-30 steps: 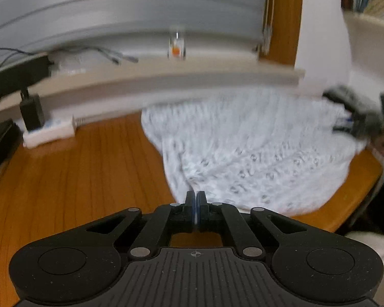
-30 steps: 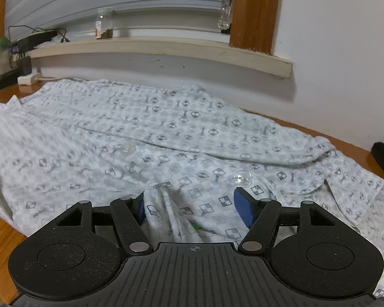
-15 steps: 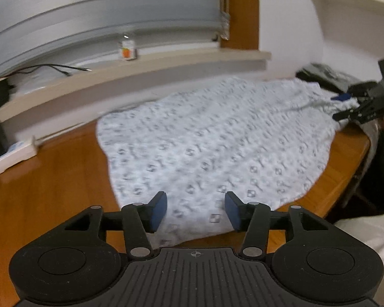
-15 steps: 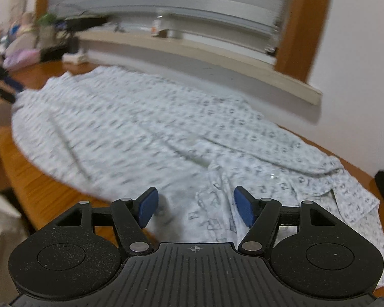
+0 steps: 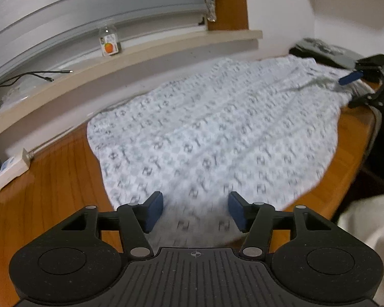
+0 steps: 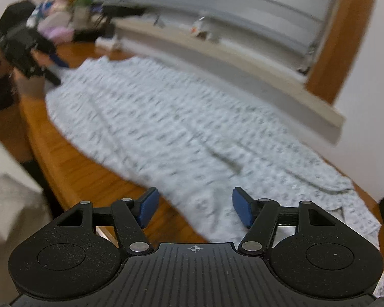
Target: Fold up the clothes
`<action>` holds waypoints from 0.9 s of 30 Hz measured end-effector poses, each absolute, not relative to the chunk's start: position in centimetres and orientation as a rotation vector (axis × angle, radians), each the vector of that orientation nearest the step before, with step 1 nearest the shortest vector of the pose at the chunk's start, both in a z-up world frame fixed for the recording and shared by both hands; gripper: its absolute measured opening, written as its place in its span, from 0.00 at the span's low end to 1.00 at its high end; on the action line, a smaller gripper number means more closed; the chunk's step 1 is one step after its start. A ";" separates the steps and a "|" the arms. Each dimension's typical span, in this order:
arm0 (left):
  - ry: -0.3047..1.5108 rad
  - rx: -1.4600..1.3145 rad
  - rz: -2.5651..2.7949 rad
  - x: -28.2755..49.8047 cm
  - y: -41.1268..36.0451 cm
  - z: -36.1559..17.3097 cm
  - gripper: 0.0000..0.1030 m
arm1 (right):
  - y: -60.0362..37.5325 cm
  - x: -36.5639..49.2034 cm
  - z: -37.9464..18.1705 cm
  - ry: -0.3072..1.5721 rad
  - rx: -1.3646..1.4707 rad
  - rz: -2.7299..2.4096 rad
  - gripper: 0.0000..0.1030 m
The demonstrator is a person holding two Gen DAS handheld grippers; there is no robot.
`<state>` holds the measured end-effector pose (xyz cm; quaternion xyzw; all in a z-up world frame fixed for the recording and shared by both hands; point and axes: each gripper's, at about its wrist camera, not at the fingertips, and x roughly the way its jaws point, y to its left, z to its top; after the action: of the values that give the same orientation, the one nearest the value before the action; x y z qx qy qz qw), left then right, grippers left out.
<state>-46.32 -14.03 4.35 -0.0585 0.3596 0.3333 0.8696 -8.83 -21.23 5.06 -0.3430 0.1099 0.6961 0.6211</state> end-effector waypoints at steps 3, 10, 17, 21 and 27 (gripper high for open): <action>0.791 -0.088 0.685 -46.9 -14.9 4.5 0.60 | -20.7 -9.0 4.3 0.272 -0.818 1.603 0.52; 0.868 -0.021 0.634 -47.1 -15.6 4.3 0.59 | -19.8 -8.2 4.2 0.249 -0.864 1.578 0.39; 0.815 0.001 0.638 -47.3 -16.6 5.5 0.49 | -20.0 -7.5 3.7 0.217 -0.884 1.576 0.20; 0.875 0.008 0.624 -46.9 -16.0 4.5 0.50 | -20.2 -8.0 3.7 0.154 -0.876 1.551 0.07; 0.861 -0.025 0.619 -47.2 -14.8 4.0 0.50 | -20.5 -7.2 5.5 0.084 -0.734 1.497 0.06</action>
<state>-47.22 -14.81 3.95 -0.0119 0.4104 0.2953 0.8627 -7.24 -20.48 5.49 -0.3256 0.0375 0.6647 0.6713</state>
